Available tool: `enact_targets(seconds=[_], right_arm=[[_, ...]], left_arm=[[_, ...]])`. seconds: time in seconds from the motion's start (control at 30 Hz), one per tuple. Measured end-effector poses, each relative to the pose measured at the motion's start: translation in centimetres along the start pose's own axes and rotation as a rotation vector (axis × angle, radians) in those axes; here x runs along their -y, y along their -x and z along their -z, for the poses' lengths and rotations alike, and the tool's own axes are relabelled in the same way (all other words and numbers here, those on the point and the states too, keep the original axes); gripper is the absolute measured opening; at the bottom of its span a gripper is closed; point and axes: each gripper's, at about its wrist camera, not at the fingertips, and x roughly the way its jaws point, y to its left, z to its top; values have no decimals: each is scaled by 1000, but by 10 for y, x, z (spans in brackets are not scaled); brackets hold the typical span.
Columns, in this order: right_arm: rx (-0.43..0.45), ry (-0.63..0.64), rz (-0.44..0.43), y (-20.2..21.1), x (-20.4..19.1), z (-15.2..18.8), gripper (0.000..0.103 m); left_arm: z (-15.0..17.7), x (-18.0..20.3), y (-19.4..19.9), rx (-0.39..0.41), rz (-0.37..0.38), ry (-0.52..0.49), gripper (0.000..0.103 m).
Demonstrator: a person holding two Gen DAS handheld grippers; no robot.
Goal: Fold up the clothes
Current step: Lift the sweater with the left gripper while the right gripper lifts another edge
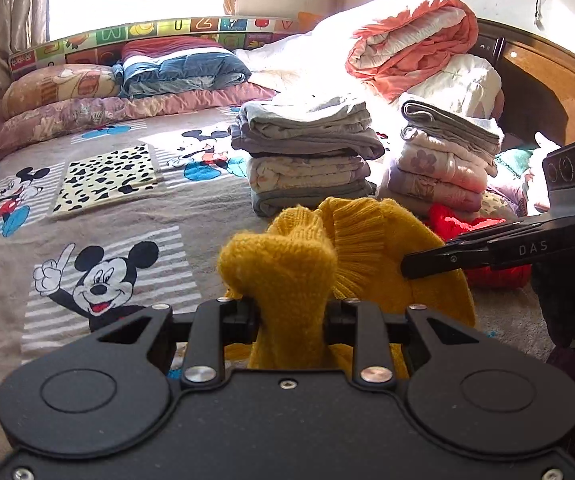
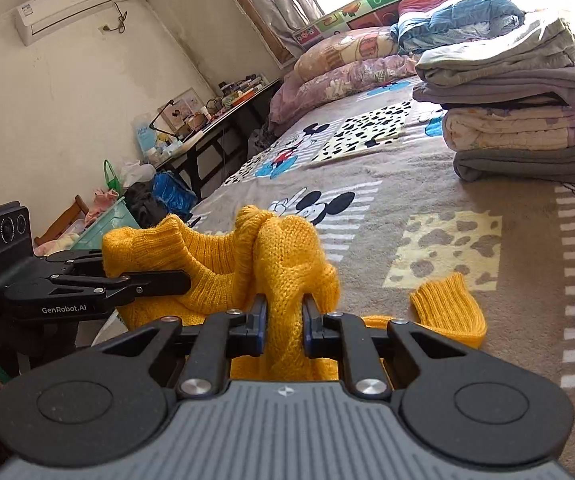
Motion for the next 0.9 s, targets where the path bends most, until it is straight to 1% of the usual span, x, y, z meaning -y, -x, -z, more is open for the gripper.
enact_targets(seconds=[0.17,0.3,0.43,0.57,0.63,0.7,0.77,0.83,0.9], right_arm=[[76,28,9,-2,-4,-55,18],[117,47,24,-10,-4,-96,18],[161,76,44,-20,-5,-135,18],[208,100,68,-33,-2,-172,18],[243,114,86,-36,0,-189,17],[288,144,115,-39,1,-202,17],[321,180,141,-45,1,-207,17],[349,212,166,-52,3,-210,17],[314,215,187,-66,13,-195,17]], left_arm=[[-47,-14,-10,32,-49,-33,26],[-84,-28,-21,59,-93,-43,26],[-117,-35,-29,84,-148,-80,25],[-151,-42,-35,158,-212,-105,25],[-160,-43,-38,222,-263,-130,25],[-159,-44,-44,281,-290,-141,25],[-149,-46,-54,293,-303,-136,25],[-125,-46,-70,253,-299,-121,25],[-92,-41,-83,185,-276,-123,25]])
